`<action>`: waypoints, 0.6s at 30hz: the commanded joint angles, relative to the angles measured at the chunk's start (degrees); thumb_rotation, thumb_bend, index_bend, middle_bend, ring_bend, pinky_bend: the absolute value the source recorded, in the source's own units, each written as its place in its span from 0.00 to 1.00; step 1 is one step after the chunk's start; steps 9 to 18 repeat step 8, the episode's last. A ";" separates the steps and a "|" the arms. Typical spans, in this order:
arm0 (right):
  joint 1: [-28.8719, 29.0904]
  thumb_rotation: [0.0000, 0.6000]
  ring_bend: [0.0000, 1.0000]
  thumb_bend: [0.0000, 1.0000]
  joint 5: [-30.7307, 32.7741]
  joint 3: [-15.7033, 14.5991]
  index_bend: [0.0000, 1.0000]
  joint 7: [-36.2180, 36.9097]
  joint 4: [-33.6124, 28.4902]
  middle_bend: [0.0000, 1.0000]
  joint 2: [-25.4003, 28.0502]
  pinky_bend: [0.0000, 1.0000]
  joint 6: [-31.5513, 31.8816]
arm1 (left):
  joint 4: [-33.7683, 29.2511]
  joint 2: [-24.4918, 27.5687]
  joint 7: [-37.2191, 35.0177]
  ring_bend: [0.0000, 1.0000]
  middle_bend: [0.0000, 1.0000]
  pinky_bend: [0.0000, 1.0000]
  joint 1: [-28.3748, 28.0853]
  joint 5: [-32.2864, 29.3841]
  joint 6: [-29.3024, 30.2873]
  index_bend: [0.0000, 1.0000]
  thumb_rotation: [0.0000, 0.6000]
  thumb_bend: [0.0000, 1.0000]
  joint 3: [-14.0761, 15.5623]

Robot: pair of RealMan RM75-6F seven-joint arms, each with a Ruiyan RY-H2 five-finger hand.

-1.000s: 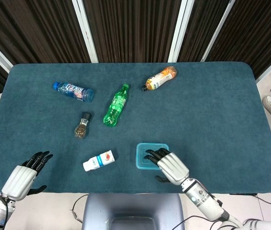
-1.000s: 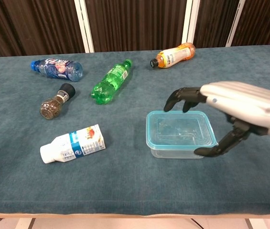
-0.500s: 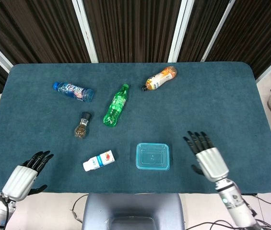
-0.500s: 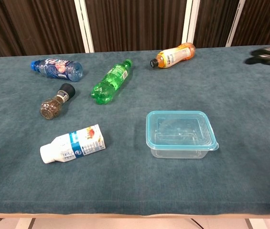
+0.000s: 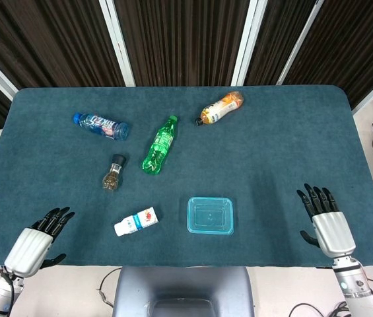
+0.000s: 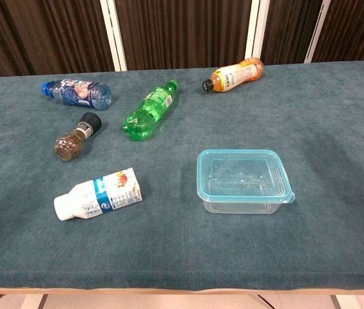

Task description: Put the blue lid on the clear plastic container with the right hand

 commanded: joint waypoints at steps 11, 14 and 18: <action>-0.85 1.00 0.00 0.31 -1.01 0.43 0.00 -0.27 -0.26 0.00 0.20 0.00 -0.78 | 0.49 -0.02 -0.99 0.11 0.07 0.44 0.19 0.16 0.80 0.11 1.00 0.34 -0.13; -0.85 1.00 0.00 0.31 -1.01 0.43 0.00 -0.27 -0.26 0.00 0.20 0.00 -0.78 | 0.49 -0.02 -0.99 0.11 0.07 0.44 0.19 0.16 0.80 0.11 1.00 0.34 -0.13; -0.85 1.00 0.00 0.31 -1.01 0.43 0.00 -0.27 -0.26 0.00 0.20 0.00 -0.78 | 0.49 -0.02 -0.99 0.11 0.07 0.44 0.19 0.16 0.80 0.11 1.00 0.34 -0.13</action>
